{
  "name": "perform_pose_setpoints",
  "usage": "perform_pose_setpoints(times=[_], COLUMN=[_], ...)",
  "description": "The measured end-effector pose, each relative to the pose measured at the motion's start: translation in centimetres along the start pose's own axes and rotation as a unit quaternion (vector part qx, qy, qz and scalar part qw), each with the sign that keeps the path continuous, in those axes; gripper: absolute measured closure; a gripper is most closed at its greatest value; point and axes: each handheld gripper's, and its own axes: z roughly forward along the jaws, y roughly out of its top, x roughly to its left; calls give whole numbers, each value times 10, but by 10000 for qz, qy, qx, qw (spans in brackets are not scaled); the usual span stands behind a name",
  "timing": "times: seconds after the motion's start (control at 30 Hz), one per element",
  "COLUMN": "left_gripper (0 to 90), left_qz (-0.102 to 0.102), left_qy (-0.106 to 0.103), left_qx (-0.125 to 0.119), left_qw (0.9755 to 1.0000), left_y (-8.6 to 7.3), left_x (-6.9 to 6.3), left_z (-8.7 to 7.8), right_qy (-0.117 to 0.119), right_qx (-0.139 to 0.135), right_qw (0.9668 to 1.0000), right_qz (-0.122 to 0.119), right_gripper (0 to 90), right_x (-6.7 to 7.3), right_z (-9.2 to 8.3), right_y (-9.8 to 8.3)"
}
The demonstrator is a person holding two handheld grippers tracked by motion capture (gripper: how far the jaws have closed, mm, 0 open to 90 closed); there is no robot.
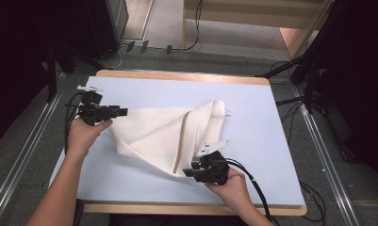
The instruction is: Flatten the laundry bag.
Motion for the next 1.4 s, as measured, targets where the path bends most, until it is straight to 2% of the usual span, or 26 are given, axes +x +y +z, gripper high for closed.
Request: perform_pose_setpoints(times=[0.03,0.07,0.13,0.2,0.3,0.33,0.43,0.5,0.53,0.6,0.63,0.67,0.7,0.8,0.87,0.93,1.03,1.07,1.1,1.13,1.17,1.23,1.27,1.3,1.37,1.4], left_gripper=[544,560,572,659,747,784,836,850,852,852,852,851,852,852,852,852,852,852,852,852,851,848,846,844,837,835], left_qz=[0,123,173,235,283,349,427,551,551,675,675,751,785,797,825,1048,1242,1268,1268,1378,1378,1543,1543,1574,1607,1590], left_qy=[0,-79,-135,-262,-341,-388,-379,-349,-349,-404,-404,-470,-557,-840,-906,-1111,-1283,-1312,-1312,-1383,-1383,-1398,-1398,-1386,-1345,-1344], left_qx=[0,129,204,335,464,602,818,955,955,1113,1113,1217,1255,1170,1154,1125,1009,958,958,969,969,1163,1163,1188,1219,1225], left_qw=[10000,9998,9996,9988,9979,9968,9950,9933,9933,9907,9907,9886,9874,9864,9857,9819,9787,9785,9785,9760,9760,9711,9711,9705,9702,9704], left_y=[0,2,3,5,7,9,11,11,11,10,10,8,7,3,1,-6,-13,-16,-16,-22,-22,-32,-32,-36,-40,-41], left_x=[0,-8,-12,-19,-24,-28,-35,-40,-40,-47,-47,-51,-53,-57,-59,-67,-77,-80,-80,-86,-86,-93,-93,-96,-98,-97], left_z=[0,11,17,30,40,51,67,76,76,87,87,92,93,94,93,90,84,83,83,81,81,83,83,85,86,87], right_qy=[0,-9,-45,-59,-158,-308,-491,-588,-656,-802,-867,-923,-960,-1098,-1191,-1285,-1391,-1401,-1401,-1398,-1407,-1380,-1380,-1282,-1285,-1289], right_qx=[0,-35,-120,-350,-422,-476,-576,-628,-648,-663,-691,-726,-762,-851,-906,-970,-1089,-1182,-1182,-1277,-1330,-1411,-1411,-1474,-1476,-1418], right_qw=[10000,10000,9999,9994,9990,9983,9966,9954,9948,9934,9925,9916,9908,9881,9860,9841,9805,9789,9789,9770,9759,9740,9740,9727,9728,9739], right_qz=[0,-33,-61,6,33,121,322,423,436,477,513,546,571,666,731,751,864,897,897,975,1011,1113,1113,1252,1243,1213], right_gripper=[639,583,565,533,538,549,553,555,557,563,565,568,569,573,576,577,583,584,584,587,588,587,587,581,572,553], right_x=[0,-2,-3,-8,-11,-17,-30,-38,-41,-48,-51,-54,-58,-67,-73,-79,-88,-91,-91,-96,-98,-104,-104,-109,-110,-112], right_z=[0,-6,-11,-28,-37,-45,-54,-59,-61,-65,-67,-69,-71,-77,-80,-84,-90,-92,-92,-95,-96,-98,-98,-97,-95,-89], right_y=[0,-1,-1,-5,-8,-11,-15,-17,-18,-20,-20,-21,-21,-22,-23,-23,-24,-24,-24,-23,-22,-21,-21,-18,-17,-11])
